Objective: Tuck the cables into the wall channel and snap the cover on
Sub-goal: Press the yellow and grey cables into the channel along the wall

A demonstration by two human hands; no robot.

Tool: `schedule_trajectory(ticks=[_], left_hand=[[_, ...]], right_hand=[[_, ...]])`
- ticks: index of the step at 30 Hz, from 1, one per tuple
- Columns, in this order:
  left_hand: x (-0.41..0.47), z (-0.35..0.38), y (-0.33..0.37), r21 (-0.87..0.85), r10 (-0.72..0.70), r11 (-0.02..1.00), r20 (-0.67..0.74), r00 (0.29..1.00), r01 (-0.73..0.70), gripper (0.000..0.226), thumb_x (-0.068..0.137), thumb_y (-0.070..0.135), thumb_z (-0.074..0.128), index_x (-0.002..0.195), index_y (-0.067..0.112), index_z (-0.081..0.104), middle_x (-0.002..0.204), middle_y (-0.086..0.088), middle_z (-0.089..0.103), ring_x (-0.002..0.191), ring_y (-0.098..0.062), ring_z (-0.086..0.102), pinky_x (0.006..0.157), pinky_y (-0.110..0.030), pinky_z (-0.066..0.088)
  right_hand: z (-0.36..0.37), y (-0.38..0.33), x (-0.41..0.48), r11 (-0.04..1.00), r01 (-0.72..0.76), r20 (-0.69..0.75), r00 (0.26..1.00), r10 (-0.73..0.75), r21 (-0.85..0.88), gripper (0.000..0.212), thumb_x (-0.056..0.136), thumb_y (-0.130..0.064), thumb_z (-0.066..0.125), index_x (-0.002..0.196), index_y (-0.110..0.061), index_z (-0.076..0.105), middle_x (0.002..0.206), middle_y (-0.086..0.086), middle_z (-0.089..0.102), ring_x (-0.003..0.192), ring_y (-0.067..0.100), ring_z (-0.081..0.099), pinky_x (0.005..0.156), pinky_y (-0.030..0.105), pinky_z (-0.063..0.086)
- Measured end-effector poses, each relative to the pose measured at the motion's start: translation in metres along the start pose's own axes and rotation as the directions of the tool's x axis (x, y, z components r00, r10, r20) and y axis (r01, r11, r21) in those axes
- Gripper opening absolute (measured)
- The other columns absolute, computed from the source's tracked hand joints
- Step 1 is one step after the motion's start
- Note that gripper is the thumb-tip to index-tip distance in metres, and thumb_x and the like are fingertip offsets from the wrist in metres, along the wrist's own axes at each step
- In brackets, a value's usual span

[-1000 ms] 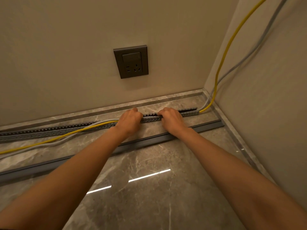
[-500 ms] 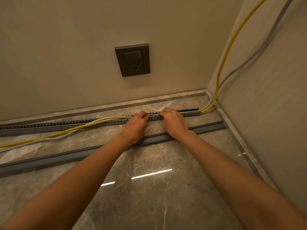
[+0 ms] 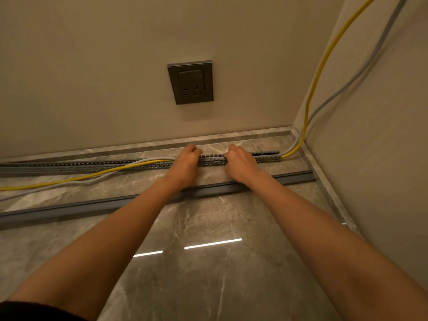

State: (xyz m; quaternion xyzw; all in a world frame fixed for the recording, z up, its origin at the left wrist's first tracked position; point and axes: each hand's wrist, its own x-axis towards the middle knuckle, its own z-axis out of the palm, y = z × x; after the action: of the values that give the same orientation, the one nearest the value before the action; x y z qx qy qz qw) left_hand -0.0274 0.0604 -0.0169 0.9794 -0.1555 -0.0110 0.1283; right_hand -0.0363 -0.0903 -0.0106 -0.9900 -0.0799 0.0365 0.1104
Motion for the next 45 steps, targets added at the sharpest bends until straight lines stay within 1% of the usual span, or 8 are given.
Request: schedule_trajectory(ticks=[5,10,17,22,28,37,42,45], left_hand=[[-0.009,-0.011,-0.028,0.096,-0.092,0.991,-0.014,0.996,0.093,0.029,0.089,-0.005,0.047,0.115,-0.004,0.06,0.122,-0.023,0.052,0.109,-0.039,0.053,0.092,-0.044,0.047],[-0.018,-0.019,-0.052,0.128,-0.125,0.983,-0.042,0.991,0.13,0.027,0.091,0.001,0.047,0.115,-0.003,0.059,0.123,-0.024,0.054,0.111,-0.04,0.053,0.094,-0.046,0.046],[-0.032,-0.032,-0.093,0.203,-0.188,0.962,-0.003,0.982,0.184,0.029,0.093,0.011,0.051,0.121,0.003,0.053,0.126,-0.02,0.054,0.112,-0.037,0.054,0.094,-0.044,0.045],[-0.031,-0.042,-0.12,0.124,-0.24,0.965,0.056,0.969,0.232,0.032,0.096,0.027,0.049,0.113,0.002,0.06,0.118,-0.021,0.061,0.108,-0.037,0.057,0.089,-0.043,0.047],[-0.027,-0.045,-0.141,0.118,-0.145,0.985,0.14,0.979,0.129,0.025,0.092,0.02,0.055,0.109,0.004,0.063,0.118,-0.02,0.06,0.108,-0.036,0.057,0.086,-0.041,0.047],[-0.009,-0.048,-0.15,0.077,-0.107,0.992,0.085,0.991,0.1,0.027,0.091,0.02,0.057,0.105,-0.003,0.06,0.118,-0.024,0.058,0.108,-0.039,0.055,0.088,-0.042,0.046],[-0.004,-0.049,-0.154,0.004,-0.101,0.995,0.021,0.995,0.101,0.021,0.087,0.016,0.062,0.098,-0.002,0.06,0.112,-0.022,0.06,0.104,-0.038,0.056,0.082,-0.043,0.046],[-0.007,-0.048,-0.158,-0.086,-0.081,0.993,0.036,0.996,0.084,0.021,0.087,0.02,0.063,0.088,-0.001,0.064,0.101,-0.022,0.065,0.094,-0.036,0.059,0.077,-0.041,0.047]], right_hand=[[0.008,-0.021,-0.008,0.996,-0.029,-0.132,0.991,0.018,-0.082,0.029,0.087,0.0,0.046,0.109,0.003,0.064,0.123,0.018,0.057,0.117,0.033,0.047,0.104,0.04,0.034],[0.011,-0.045,-0.004,0.999,-0.032,-0.19,0.981,0.028,-0.018,0.028,0.088,0.002,0.046,0.11,0.002,0.063,0.122,0.018,0.059,0.118,0.032,0.048,0.106,0.037,0.031],[0.02,-0.097,0.011,0.996,0.029,-0.103,0.994,-0.02,0.089,0.028,0.091,0.002,0.048,0.116,0.0,0.061,0.123,0.017,0.055,0.111,0.034,0.054,0.091,0.039,0.047],[0.025,-0.12,0.023,0.996,-0.01,-0.098,0.995,0.019,0.083,0.027,0.093,-0.004,0.05,0.117,-0.005,0.063,0.122,0.015,0.056,0.112,0.033,0.054,0.096,0.039,0.043],[0.031,-0.128,0.035,0.992,-0.084,-0.149,0.984,0.097,0.094,0.024,0.093,-0.003,0.049,0.111,-0.004,0.066,0.121,0.016,0.055,0.115,0.032,0.051,0.093,0.04,0.044],[0.034,-0.132,0.043,0.973,-0.149,-0.162,0.971,0.178,0.175,0.019,0.093,-0.003,0.05,0.102,-0.003,0.066,0.115,0.017,0.061,0.107,0.032,0.056,0.084,0.036,0.047],[0.037,-0.129,0.042,0.979,-0.103,-0.176,0.975,0.135,0.179,0.017,0.093,-0.002,0.049,0.101,0.0,0.063,0.114,0.018,0.06,0.107,0.032,0.053,0.075,0.032,0.04],[0.039,-0.125,0.044,0.978,-0.101,-0.166,0.977,0.132,0.183,0.016,0.093,-0.004,0.049,0.101,-0.001,0.063,0.114,0.018,0.059,0.108,0.033,0.052,0.08,0.036,0.044]])
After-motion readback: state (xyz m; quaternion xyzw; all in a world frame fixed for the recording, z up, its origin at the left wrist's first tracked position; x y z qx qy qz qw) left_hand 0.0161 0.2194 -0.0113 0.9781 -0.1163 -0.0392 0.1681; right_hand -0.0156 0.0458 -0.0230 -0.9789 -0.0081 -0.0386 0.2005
